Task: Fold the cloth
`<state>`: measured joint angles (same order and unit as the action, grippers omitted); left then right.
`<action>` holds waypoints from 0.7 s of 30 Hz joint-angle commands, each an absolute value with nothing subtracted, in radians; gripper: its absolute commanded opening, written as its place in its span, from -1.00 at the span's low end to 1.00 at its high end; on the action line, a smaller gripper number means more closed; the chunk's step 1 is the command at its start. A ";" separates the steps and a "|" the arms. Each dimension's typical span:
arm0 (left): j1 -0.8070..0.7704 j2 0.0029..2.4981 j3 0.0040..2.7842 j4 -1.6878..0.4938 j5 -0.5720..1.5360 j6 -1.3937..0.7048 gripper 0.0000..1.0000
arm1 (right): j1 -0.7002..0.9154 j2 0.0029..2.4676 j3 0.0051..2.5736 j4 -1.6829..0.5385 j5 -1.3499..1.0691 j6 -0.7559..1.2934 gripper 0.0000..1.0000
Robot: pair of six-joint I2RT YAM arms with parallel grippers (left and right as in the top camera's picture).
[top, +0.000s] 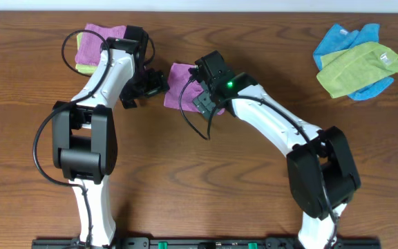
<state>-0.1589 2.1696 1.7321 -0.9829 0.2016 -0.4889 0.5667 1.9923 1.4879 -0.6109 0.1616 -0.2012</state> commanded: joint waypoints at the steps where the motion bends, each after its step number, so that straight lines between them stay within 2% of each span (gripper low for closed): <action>1: -0.154 2.179 1.724 -0.982 0.177 -0.471 0.90 | 0.572 2.029 1.489 -0.596 0.130 -0.266 0.73; 6: -0.154 2.179 1.724 -0.983 0.175 -0.467 0.91 | 0.570 2.065 1.489 -0.550 0.130 -0.278 0.62; 7: -0.154 2.179 1.724 -0.983 0.175 -0.467 0.90 | 0.570 2.071 1.489 -0.536 0.130 -0.278 0.55; 8: -0.154 2.179 1.724 -0.983 0.175 -0.467 0.91 | 0.570 2.073 1.489 -0.520 0.131 -0.278 0.38; 9: -0.154 2.179 1.724 -0.983 0.175 -0.467 0.91 | 0.570 2.077 1.489 -0.500 0.131 -0.278 0.08; 11: -0.154 2.179 1.724 -0.983 0.175 -0.467 0.91 | 0.570 2.078 1.489 -0.484 0.133 -0.278 -0.22; 17: -0.155 2.179 1.724 -0.983 0.175 -0.467 0.90 | 0.580 2.075 1.492 -0.461 0.242 -0.278 -0.75; 21: -0.155 2.179 1.724 -0.987 0.176 -0.467 0.90 | 0.597 2.070 1.498 -0.463 0.318 -0.278 -0.87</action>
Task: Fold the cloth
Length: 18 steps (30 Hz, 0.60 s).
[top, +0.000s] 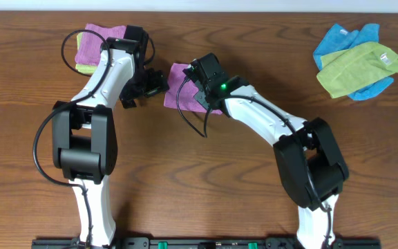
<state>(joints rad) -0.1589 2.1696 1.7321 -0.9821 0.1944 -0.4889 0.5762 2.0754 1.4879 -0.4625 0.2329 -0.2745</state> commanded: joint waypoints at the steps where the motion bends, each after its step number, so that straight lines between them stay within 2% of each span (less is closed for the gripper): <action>1: -0.155 2.179 1.724 -0.988 0.176 -0.467 0.90 | 0.603 2.067 1.503 -0.466 0.331 -0.277 -0.90; 6: -0.155 2.179 1.724 -0.997 0.176 -0.467 0.91 | 0.637 2.018 1.530 -0.463 0.421 -0.207 -0.97; 18: -0.155 2.179 1.724 -0.997 0.176 -0.468 0.91 | 0.652 1.967 1.554 -0.421 0.406 -0.170 -0.97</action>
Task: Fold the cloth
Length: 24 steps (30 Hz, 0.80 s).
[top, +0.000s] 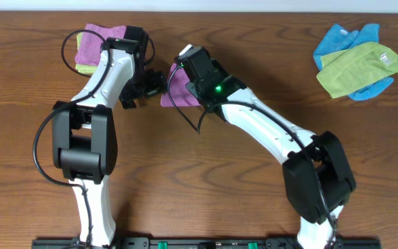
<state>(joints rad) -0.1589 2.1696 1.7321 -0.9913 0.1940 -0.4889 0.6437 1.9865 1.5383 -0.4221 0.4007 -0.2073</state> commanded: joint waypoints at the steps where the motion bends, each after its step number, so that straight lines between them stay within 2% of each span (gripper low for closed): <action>1: -0.156 2.179 1.724 -0.997 0.176 -0.468 0.90 | 0.654 1.967 1.554 -0.420 0.382 -0.168 -0.97; 4: -0.156 2.179 1.724 -0.997 0.176 -0.468 0.91 | 0.659 1.968 1.554 -0.409 0.301 -0.128 -0.97; 11: -0.157 2.179 1.724 -0.998 0.177 -0.468 0.91 | 0.665 1.969 1.554 -0.352 0.295 -0.038 -0.97; 24: -0.151 2.179 1.724 -1.021 0.175 -0.450 0.90 | 0.673 2.032 1.554 -0.323 0.286 -0.037 -0.97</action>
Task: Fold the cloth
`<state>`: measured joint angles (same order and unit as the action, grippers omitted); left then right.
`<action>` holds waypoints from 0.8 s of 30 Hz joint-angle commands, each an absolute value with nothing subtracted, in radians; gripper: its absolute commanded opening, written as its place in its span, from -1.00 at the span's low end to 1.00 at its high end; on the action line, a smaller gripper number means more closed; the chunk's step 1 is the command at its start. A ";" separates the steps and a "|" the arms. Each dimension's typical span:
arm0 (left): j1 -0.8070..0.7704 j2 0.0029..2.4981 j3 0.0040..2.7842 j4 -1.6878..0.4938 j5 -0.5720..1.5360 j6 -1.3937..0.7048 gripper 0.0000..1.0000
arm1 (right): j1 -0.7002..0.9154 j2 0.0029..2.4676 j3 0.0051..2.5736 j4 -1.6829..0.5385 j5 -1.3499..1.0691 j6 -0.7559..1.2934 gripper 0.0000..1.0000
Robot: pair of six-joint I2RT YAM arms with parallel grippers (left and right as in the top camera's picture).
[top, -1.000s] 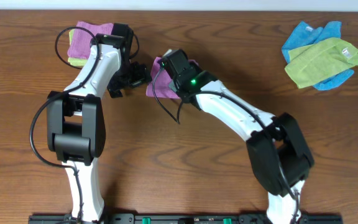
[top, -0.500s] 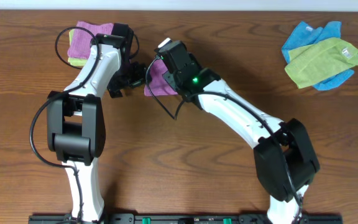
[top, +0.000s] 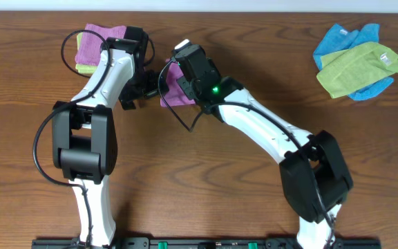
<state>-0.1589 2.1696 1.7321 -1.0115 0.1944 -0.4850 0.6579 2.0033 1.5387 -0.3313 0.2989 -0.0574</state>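
Observation:
A small purple cloth (top: 172,95) lies on the table at top centre, mostly covered by my right arm's wrist. My right gripper (top: 173,69) is over the cloth's upper left part, with its fingers hidden under the wrist and cables. The cloth seems to be gathered under it. My left gripper (top: 150,84) sits just left of the cloth, at its left edge. Its dark fingers blend together, so their spacing is unclear.
A folded purple cloth on a yellow-green one (top: 92,43) is stacked at the far left. A loose pile of blue and green cloths (top: 358,62) lies at the far right. Both arms cross the table's middle toward the top centre.
My right wrist has moved a little further left and up over the purple cloth, so less of the cloth shows. My left arm has not moved.
At first my right gripper was on the right part of the purple cloth, which was spread wider. At each later moment it stood further left, and the visible cloth grew narrower, bunched toward its left edge. My left gripper stayed at that edge throughout.

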 commanded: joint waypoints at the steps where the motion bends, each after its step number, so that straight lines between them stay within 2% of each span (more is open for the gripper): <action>1: -0.147 2.179 1.724 -1.024 0.173 -0.440 0.90 | 0.675 2.033 1.554 -0.319 0.276 -0.037 -0.97; 15: 0.103 2.178 1.724 -1.066 0.151 -0.441 0.91 | 0.736 2.043 1.554 -0.326 0.242 -0.012 -0.96; 16: 0.115 2.178 1.724 -1.068 0.155 -0.441 0.90 | 0.738 2.043 1.554 -0.331 0.242 -0.012 -0.85; 17: 0.129 2.178 1.724 -1.070 0.158 -0.441 0.90 | 0.741 2.044 1.554 -0.336 0.242 -0.011 -0.44; 18: 0.138 2.178 1.724 -1.073 0.157 -0.441 0.91 | 0.741 2.044 1.554 -0.340 0.242 -0.011 0.21; 19: 0.147 2.178 1.724 -1.074 0.157 -0.441 0.90 | 0.742 2.044 1.554 -0.343 0.238 -0.012 0.72; 20: 0.153 2.178 1.724 -1.074 0.158 -0.441 0.90 | 0.743 2.044 1.554 -0.345 0.231 -0.012 0.99; 24: 0.163 2.178 1.724 -1.073 0.157 -0.441 0.90 | 0.742 2.044 1.554 -0.345 0.197 -0.011 0.99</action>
<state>0.1604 2.1696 1.7321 -1.0672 0.1684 -0.4622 0.7357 2.0228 1.5387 -0.3428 0.2226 -0.0257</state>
